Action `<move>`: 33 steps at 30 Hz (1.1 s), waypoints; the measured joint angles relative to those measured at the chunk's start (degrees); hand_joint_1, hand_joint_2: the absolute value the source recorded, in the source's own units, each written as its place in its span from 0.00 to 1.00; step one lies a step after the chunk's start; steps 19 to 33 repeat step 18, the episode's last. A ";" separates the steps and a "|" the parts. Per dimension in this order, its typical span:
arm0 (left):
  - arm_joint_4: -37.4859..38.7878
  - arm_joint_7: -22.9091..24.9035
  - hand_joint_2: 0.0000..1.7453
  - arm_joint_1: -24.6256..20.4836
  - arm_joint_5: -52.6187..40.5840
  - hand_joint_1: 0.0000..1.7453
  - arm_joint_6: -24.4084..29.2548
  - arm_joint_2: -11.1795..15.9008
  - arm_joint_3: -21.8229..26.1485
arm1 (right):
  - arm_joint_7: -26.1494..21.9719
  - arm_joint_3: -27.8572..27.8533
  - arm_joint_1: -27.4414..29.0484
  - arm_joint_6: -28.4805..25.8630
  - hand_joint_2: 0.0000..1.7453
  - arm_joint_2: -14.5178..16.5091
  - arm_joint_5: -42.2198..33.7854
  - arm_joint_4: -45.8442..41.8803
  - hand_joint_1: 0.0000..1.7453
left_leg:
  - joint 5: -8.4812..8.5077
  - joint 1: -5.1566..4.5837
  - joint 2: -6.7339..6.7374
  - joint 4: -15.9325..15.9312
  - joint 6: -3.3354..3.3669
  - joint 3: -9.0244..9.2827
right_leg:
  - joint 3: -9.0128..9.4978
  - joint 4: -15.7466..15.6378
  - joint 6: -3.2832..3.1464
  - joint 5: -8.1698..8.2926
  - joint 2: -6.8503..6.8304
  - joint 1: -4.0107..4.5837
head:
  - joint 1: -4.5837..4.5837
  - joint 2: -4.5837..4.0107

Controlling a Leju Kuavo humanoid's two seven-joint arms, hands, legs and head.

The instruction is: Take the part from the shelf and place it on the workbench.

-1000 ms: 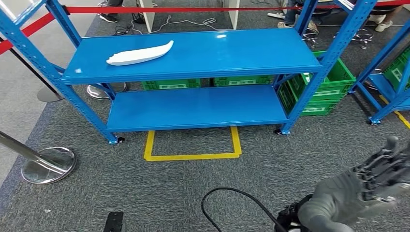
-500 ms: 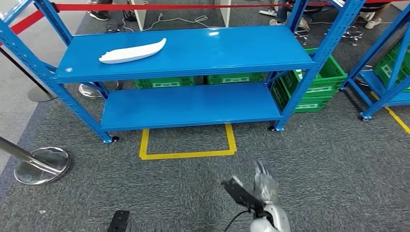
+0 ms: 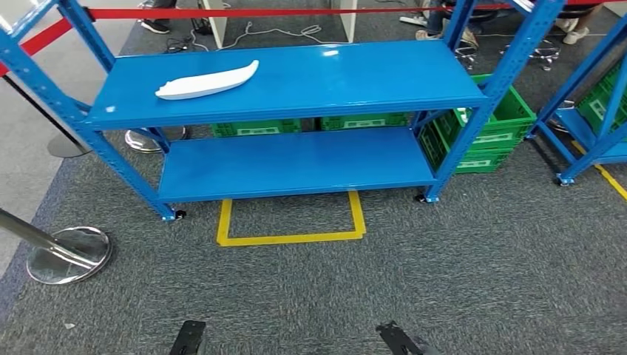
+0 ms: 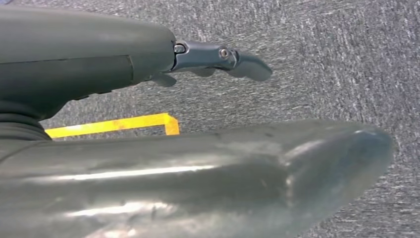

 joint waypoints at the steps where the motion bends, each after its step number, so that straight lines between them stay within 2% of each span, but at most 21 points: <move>1: 0.00 -0.01 0.00 0.00 0.04 0.00 0.01 0.00 0.00 | 0.47 -0.77 0.32 0.13 0.00 -0.07 -0.05 0.32 0.00 | -0.01 0.06 0.03 -0.12 -0.23 0.04 | -0.07 -0.01 -0.38 0.04 0.11 0.03 | -0.11 0.00; 3: -0.01 -0.04 0.00 -0.01 0.14 0.00 0.02 0.00 0.01 | 1.14 -1.63 0.70 0.21 0.00 -0.20 0.33 0.75 0.00 | -1.00 0.21 0.04 0.88 -0.77 -0.35 | -0.03 -0.18 -1.05 0.11 0.21 -0.03 | -0.21 0.00; 4: 0.00 -0.07 0.00 -0.02 0.18 0.00 0.03 0.00 0.01 | 1.33 -1.87 0.74 0.21 0.00 -0.24 0.52 0.90 0.00 | -2.41 0.25 0.03 3.00 -1.04 -1.30 | 0.02 -0.27 -1.34 0.14 0.23 -0.11 | -0.28 0.00; 7: 0.01 -0.09 0.00 0.05 0.35 0.00 0.07 0.03 0.05 | 1.72 -2.33 0.78 0.11 0.00 -0.33 0.73 1.28 0.00 | -7.59 0.29 0.01 14.05 -1.50 -6.68 | 0.02 -0.29 -1.72 0.10 0.26 -0.13 | -0.39 0.00; 8: 0.00 -0.09 0.00 0.10 0.46 0.00 0.15 0.04 0.07 | 2.03 -2.48 0.83 -0.20 0.00 -0.36 0.82 1.40 0.00 | -7.91 0.29 0.01 16.16 -1.52 -7.86 | 0.02 -0.29 -1.73 0.10 0.30 -0.13 | -0.40 0.00; 9: 0.01 -0.09 0.00 0.12 0.57 0.00 0.26 0.05 0.08 | 2.45 -2.64 0.86 -0.66 0.00 -0.38 1.05 1.51 0.00 | -7.22 0.30 0.01 16.38 -1.51 -8.12 | 0.03 -0.29 -1.72 0.11 0.35 -0.15 | -0.40 0.00; 10: 0.00 -0.09 0.00 0.13 0.68 0.00 0.40 0.06 0.10 | 3.11 -2.76 0.86 -1.30 0.00 -0.38 1.60 1.60 0.00 | -5.50 0.31 0.01 14.29 -1.46 -7.20 | 0.06 -0.29 -1.67 0.13 0.43 -0.18 | -0.40 0.00; 12: 0.00 -0.09 0.00 0.08 0.78 0.00 0.62 0.03 0.13 | 4.57 -2.85 0.83 -2.49 0.00 -0.38 3.45 1.67 0.00 | -1.61 0.38 -0.01 6.59 -1.41 -3.42 | 0.07 -0.15 -1.36 0.16 0.65 -0.14 | -0.46 0.00; 13: -0.01 -0.09 0.00 0.01 0.80 0.00 0.69 0.01 0.14 | 5.20 -2.83 0.81 -2.92 0.00 -0.38 4.40 1.69 0.00 | -0.40 0.42 -0.10 3.25 -1.24 -1.78 | 0.01 -0.07 -1.09 0.18 0.77 -0.05 | -0.46 0.00; 15: 0.00 -0.09 0.00 -0.02 0.81 0.00 0.78 -0.04 0.14 | 5.80 -2.79 0.83 -3.32 0.00 -0.38 5.46 1.71 0.00 | 0.08 0.34 -0.28 0.43 -0.67 -0.54 | -0.14 -0.08 -0.43 0.29 0.91 0.11 | -0.46 0.00; 17: 0.00 -0.09 0.00 0.05 0.82 0.00 0.83 -0.04 0.16 | 6.02 -2.72 0.91 -3.42 0.00 -0.38 5.74 1.77 0.00 | 0.30 0.29 -0.32 0.22 0.23 -0.59 | -0.17 -0.22 0.22 0.40 0.89 -0.06 | -0.41 0.00; 18: 0.00 -0.09 0.00 0.07 0.83 0.00 0.83 -0.03 0.17 | 6.06 -2.70 0.93 -3.42 0.00 -0.38 5.79 1.80 0.00 | 0.40 0.28 -0.31 0.16 0.44 -0.58 | -0.16 -0.25 0.38 0.42 0.88 -0.12 | -0.40 0.00; 33: 0.00 -0.09 0.00 0.07 0.83 0.00 0.83 -0.03 0.17 | 6.06 -2.70 0.93 -3.42 0.00 -0.38 5.79 1.80 0.00 | 0.40 0.28 -0.31 0.16 0.44 -0.58 | -0.16 -0.25 0.38 0.42 0.88 -0.12 | -0.40 0.00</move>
